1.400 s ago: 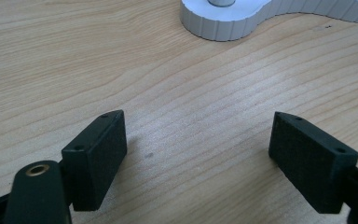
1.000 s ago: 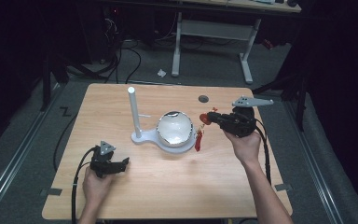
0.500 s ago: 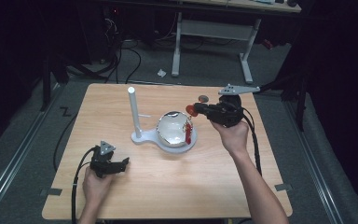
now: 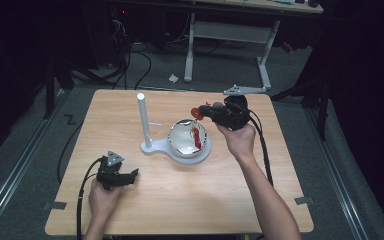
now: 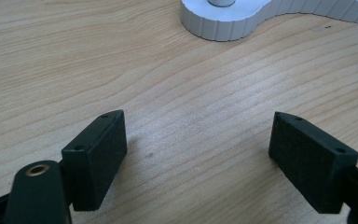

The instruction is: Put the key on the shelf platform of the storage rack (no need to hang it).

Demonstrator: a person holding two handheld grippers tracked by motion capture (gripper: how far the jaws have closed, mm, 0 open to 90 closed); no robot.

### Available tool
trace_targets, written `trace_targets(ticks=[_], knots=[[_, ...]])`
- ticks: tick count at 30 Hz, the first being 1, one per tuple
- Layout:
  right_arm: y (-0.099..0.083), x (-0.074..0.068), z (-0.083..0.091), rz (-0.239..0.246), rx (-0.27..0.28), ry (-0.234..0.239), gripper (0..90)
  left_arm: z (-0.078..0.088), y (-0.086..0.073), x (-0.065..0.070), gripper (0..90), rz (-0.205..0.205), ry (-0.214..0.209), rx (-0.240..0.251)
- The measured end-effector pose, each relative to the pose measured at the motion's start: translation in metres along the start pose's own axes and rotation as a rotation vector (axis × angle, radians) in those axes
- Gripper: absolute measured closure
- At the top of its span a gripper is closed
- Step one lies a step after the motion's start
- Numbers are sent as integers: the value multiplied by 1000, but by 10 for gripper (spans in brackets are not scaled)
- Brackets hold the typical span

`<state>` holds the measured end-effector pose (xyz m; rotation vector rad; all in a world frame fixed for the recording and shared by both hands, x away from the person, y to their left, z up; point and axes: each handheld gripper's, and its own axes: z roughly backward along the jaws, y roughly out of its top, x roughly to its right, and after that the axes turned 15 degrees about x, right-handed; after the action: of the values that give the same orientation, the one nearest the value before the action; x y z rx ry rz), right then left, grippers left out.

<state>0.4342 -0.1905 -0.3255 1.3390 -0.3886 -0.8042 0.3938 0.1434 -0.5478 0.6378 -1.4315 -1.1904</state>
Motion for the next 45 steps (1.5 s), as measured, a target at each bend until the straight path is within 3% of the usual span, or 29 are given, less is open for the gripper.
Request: trace_targets(ticks=[14,34,45], knots=[[-27,-4,-25,-35,-49,19,861,0,0,0,195,-2,0,0],[-54,1,-35,-83,-78,13,861,0,0,0,195,-3,0,-1],[-64,10,-44,-108,-97,-17,860,0,0,0,195,-2,-1,0]])
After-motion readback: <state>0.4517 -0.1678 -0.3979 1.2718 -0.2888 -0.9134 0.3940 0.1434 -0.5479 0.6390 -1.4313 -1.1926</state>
